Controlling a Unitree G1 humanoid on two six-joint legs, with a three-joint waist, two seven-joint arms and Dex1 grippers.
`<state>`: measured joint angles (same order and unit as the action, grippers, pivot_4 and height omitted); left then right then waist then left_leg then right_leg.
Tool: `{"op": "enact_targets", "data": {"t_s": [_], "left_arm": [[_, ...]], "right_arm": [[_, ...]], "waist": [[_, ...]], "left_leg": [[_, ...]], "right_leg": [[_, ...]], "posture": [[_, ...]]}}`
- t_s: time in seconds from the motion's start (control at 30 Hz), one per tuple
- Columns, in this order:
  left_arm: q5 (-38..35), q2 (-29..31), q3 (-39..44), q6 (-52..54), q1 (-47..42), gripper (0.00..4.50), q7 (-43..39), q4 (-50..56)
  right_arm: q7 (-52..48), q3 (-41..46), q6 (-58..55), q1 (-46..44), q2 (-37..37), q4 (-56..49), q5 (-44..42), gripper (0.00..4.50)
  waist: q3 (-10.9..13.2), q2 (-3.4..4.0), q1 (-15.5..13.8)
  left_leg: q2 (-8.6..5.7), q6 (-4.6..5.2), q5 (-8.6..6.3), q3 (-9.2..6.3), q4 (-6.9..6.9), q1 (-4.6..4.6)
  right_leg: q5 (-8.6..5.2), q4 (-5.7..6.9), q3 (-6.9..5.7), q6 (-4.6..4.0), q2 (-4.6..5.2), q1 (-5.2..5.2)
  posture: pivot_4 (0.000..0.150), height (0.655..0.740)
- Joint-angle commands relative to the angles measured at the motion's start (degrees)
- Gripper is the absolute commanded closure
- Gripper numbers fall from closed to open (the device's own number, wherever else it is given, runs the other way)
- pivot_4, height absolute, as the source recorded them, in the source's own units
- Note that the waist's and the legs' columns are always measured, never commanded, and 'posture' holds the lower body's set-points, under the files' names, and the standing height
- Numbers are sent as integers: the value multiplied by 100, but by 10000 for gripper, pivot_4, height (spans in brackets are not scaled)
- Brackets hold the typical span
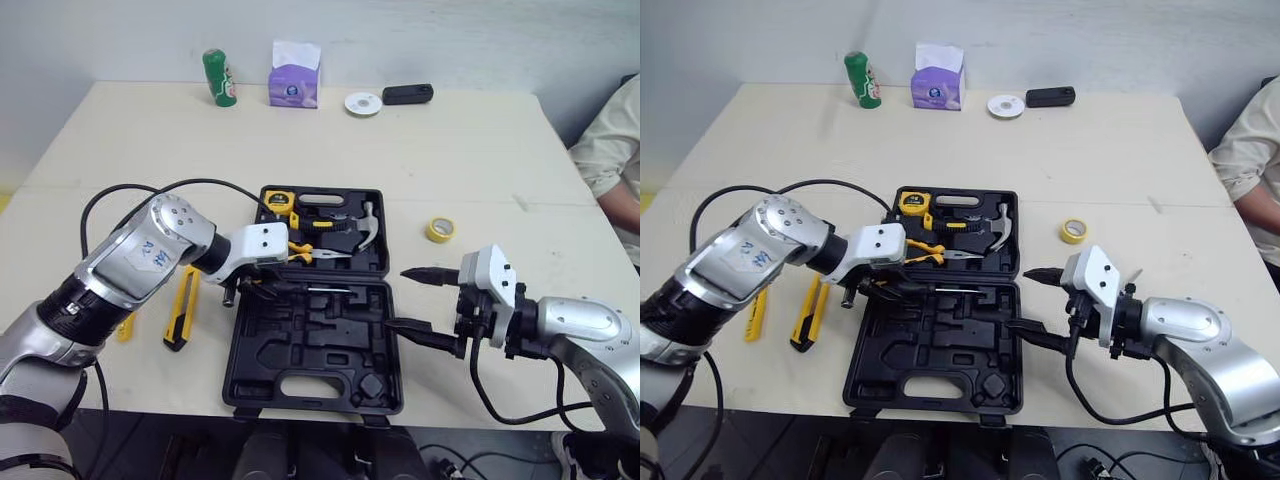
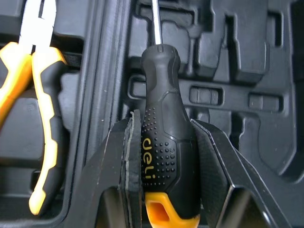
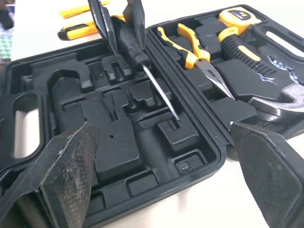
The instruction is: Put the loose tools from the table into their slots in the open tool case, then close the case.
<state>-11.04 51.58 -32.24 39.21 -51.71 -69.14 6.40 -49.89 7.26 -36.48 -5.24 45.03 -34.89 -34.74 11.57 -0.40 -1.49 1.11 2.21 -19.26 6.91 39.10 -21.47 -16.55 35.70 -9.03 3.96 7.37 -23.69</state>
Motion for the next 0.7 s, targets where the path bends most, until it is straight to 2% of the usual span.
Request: {"op": "enact_targets", "data": {"t_s": [0.03,0.27,0.7], "left_arm": [[359,-166,-23,-362,-114,33703,-184,-219],[805,-432,50,-919,-79,33703,-417,-652],[1027,-533,255,-757,-18,33703,-612,-570]], "right_arm": [[201,195,72,180,-23,-333,-32,0],[510,228,108,445,-88,-523,-57,0],[714,118,91,638,-41,-712,-49,0]], "waist": [[0,-1,-5],[0,-2,-3],[0,-3,0]], "left_leg": [[-1,2,0,-1,0,-2],[-10,14,7,-6,2,0],[-15,20,10,-13,4,3]], "right_leg": [[0,-1,-1,1,1,0],[4,2,-4,7,6,6],[7,4,-5,13,15,13]], "posture": [[1500,7316],[1500,7316],[1500,7316]]}}
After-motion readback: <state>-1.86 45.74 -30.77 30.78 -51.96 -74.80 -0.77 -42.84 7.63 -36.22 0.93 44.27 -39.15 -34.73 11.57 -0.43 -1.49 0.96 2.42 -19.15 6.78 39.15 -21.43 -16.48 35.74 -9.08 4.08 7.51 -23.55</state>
